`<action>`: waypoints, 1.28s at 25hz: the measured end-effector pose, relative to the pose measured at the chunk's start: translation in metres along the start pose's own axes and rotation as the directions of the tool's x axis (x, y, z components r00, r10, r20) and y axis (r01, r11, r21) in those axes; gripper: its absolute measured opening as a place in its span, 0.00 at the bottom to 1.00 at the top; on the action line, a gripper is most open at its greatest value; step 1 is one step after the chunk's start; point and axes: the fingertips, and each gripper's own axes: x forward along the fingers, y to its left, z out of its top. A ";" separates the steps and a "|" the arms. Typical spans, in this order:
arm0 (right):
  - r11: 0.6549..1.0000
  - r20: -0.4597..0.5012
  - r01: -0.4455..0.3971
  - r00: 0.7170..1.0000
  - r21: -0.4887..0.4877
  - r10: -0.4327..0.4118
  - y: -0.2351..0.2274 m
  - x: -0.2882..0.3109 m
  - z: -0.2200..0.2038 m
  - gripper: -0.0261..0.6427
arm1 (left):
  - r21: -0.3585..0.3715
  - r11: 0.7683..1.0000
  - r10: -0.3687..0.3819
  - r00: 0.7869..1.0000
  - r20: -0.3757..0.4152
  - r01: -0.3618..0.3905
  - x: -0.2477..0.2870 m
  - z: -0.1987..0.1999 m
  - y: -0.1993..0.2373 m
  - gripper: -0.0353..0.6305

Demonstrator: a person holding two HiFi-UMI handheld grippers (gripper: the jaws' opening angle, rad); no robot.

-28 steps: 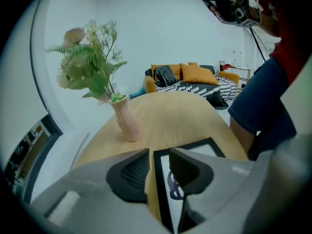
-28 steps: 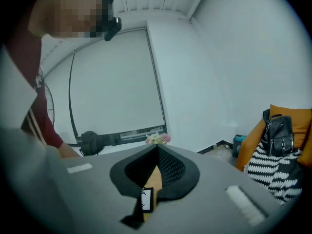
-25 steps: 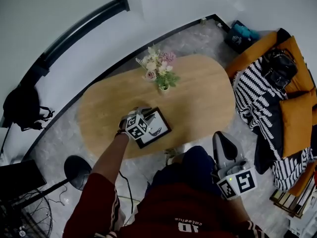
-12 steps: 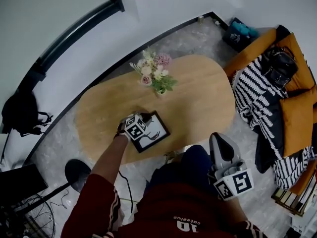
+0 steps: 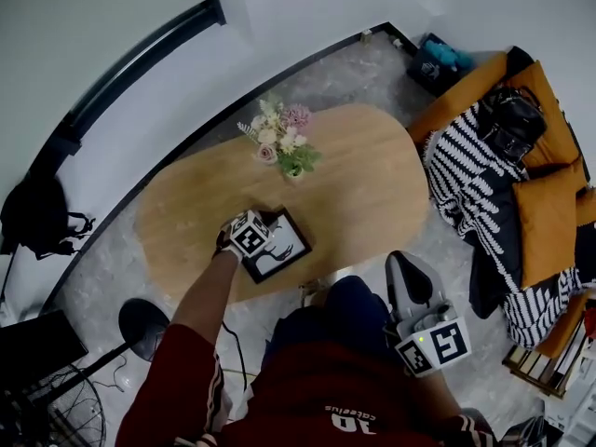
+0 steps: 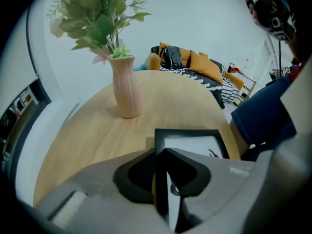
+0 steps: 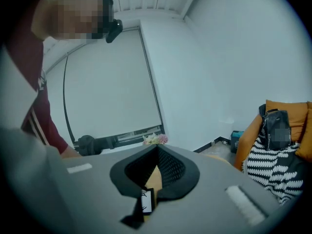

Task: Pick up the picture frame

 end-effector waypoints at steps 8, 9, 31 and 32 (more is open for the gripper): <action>1.000 -0.008 -0.015 1.000 0.005 0.015 0.017 -0.020 0.030 0.03 | -0.062 0.997 0.050 0.996 0.077 -0.045 -0.056 0.024 -0.006 0.15; 1.000 -0.008 -0.019 1.000 0.010 0.019 0.020 -0.022 0.034 0.03 | -0.071 0.996 0.057 0.994 0.089 -0.051 -0.065 0.027 -0.008 0.15; 0.986 0.106 -0.160 0.981 -0.036 0.163 0.140 -0.120 0.140 0.03 | -0.284 0.906 0.411 0.808 0.423 -0.313 -0.379 0.075 -0.065 0.16; 0.985 0.115 -0.169 0.978 -0.047 0.173 0.150 -0.128 0.142 0.03 | -0.305 0.897 0.430 0.788 0.440 -0.319 -0.397 0.072 -0.073 0.16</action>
